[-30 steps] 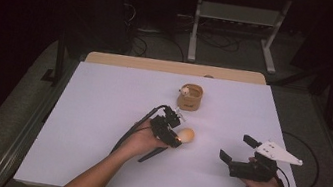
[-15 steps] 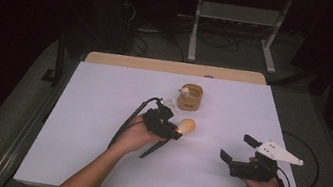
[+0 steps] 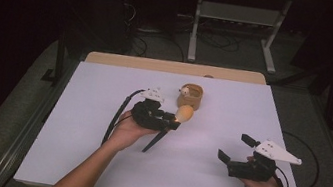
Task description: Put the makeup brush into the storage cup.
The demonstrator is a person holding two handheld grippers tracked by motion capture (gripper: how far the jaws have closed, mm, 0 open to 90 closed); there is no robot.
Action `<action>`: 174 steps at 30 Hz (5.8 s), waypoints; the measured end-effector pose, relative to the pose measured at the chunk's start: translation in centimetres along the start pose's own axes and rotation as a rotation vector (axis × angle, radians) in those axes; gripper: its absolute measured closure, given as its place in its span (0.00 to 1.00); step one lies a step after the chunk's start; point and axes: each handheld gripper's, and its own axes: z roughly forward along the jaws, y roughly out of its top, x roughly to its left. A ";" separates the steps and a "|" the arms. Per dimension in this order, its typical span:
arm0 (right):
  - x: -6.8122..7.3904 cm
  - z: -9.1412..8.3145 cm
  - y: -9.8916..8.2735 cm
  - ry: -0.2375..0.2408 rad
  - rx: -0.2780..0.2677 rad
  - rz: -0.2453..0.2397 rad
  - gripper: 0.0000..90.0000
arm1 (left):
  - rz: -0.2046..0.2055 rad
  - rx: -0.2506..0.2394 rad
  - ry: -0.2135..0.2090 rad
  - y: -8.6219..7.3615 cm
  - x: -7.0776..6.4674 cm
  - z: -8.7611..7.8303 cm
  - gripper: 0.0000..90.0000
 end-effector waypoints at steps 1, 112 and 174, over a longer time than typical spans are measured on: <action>0.1 0.0 0.1 0.005 0.002 -0.003 0.00 | -0.001 -0.010 -0.003 -0.1 0.1 -0.2 0.69; 6.7 12.7 4.7 0.492 0.025 0.125 0.77 | 0.048 -0.317 -0.153 -0.6 -0.7 -2.6 0.69; 5.3 11.6 5.3 0.320 0.100 0.006 0.79 | 0.084 -0.373 0.110 -9.7 0.1 -11.0 0.12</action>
